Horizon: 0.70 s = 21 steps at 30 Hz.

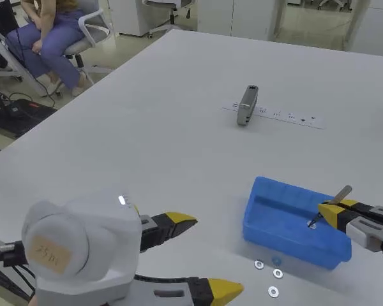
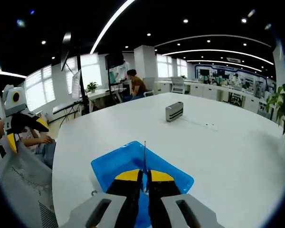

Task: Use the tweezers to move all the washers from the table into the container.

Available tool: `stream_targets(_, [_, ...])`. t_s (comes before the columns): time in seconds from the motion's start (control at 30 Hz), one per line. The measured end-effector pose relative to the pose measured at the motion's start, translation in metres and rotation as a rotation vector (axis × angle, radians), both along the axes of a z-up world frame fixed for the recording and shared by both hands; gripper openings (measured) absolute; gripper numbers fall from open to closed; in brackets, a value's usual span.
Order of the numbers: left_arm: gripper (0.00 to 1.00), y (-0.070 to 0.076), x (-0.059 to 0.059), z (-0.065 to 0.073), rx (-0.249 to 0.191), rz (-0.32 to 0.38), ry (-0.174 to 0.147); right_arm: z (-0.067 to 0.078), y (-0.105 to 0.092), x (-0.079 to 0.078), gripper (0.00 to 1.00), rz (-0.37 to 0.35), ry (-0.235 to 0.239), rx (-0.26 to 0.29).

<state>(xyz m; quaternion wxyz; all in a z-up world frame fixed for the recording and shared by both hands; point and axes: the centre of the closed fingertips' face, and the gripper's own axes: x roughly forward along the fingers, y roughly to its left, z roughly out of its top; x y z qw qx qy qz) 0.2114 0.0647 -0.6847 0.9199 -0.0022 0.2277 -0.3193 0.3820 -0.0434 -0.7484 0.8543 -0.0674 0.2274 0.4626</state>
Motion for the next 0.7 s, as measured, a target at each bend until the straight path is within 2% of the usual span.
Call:
stream_targets(0.27, [0.6,0.003,0.002,-0.005,0.005,0.017,0.02,-0.018,-0.004,0.002,0.01,-0.001,0.01,-0.036])
stream_targets(0.3, [0.6,0.003,0.003,-0.005,0.002,0.018,0.021,-0.013,-0.002,0.004,0.01,-0.014,0.0,0.01])
stream_targets(0.33, [0.6,0.004,0.003,-0.005,0.001,0.02,0.023,-0.016,-0.003,0.004,0.01,-0.015,0.018,0.002])
stream_targets(0.57, [0.59,0.006,0.006,-0.008,0.018,0.01,0.032,-0.014,-0.003,0.004,0.02,-0.016,0.01,0.014])
stream_targets(0.7, [0.59,0.004,0.007,-0.006,0.007,0.01,0.027,-0.014,-0.006,0.004,0.02,-0.037,0.021,0.033])
